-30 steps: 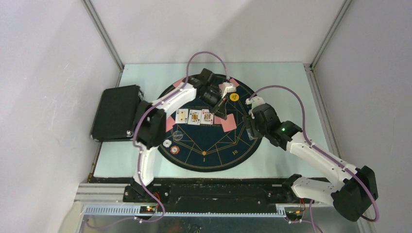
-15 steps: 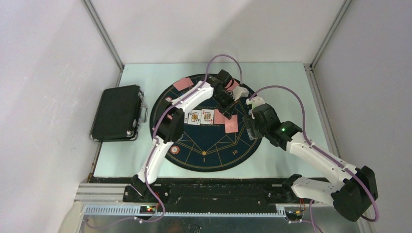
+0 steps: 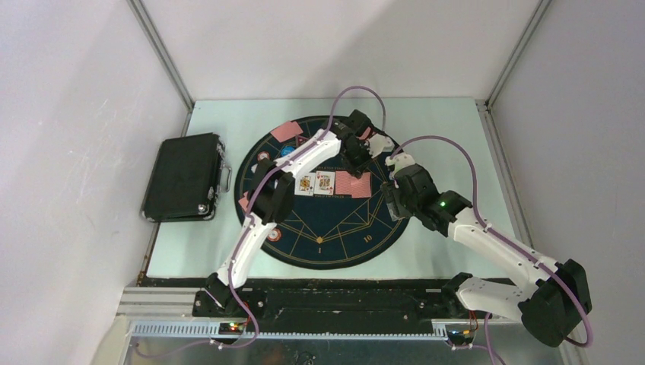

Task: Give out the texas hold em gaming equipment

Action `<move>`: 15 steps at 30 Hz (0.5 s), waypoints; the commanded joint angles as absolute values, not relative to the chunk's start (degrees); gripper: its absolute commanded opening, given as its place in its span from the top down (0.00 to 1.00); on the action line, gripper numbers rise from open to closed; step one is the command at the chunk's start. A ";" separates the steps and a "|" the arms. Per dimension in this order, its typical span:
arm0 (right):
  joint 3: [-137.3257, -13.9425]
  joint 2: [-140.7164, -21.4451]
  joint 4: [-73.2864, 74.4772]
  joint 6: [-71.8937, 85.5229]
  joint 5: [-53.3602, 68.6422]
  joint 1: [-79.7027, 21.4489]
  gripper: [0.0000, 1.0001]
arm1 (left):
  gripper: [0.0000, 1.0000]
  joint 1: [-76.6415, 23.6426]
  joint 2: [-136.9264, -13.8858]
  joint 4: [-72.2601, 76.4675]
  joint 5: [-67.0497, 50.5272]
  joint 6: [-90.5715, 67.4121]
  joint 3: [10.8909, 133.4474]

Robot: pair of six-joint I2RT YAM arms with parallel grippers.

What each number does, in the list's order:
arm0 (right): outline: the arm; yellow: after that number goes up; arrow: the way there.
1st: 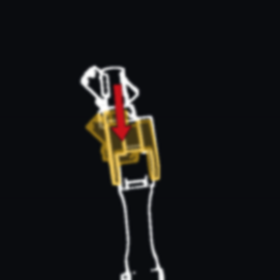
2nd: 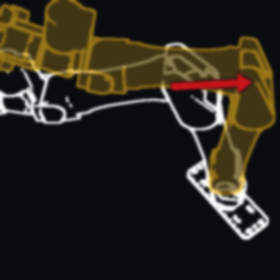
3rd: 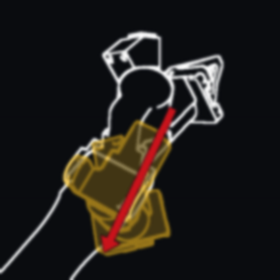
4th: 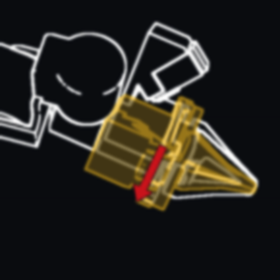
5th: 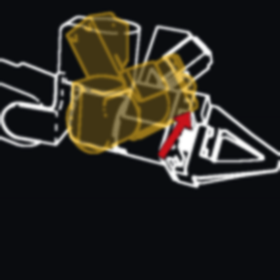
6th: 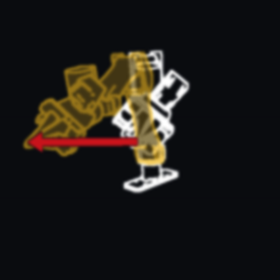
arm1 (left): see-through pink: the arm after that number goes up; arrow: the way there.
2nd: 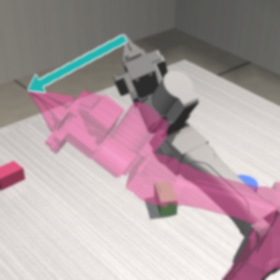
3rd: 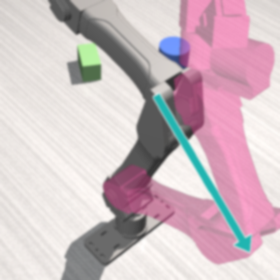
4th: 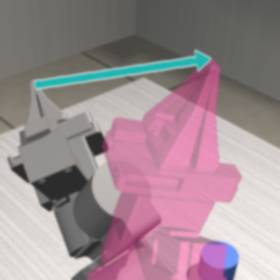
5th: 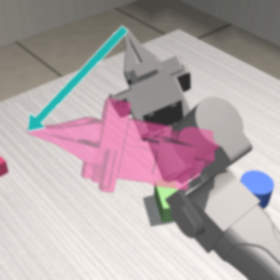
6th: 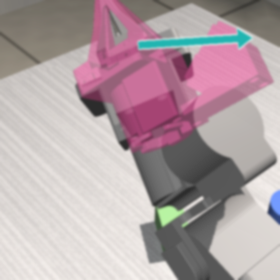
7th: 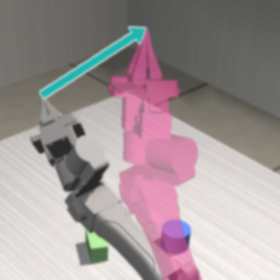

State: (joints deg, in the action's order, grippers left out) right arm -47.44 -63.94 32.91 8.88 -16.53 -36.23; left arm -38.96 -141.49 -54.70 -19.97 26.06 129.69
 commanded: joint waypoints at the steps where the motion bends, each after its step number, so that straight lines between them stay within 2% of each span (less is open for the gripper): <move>1: -47.64 -63.13 30.77 9.89 -18.19 -35.97 1.00 | 1.00 -39.55 -141.90 -51.17 -20.45 27.54 132.50; 15: -47.64 -62.81 30.99 9.82 -18.46 -35.99 1.00 | 1.00 -39.62 -142.73 -53.51 -21.21 31.69 134.15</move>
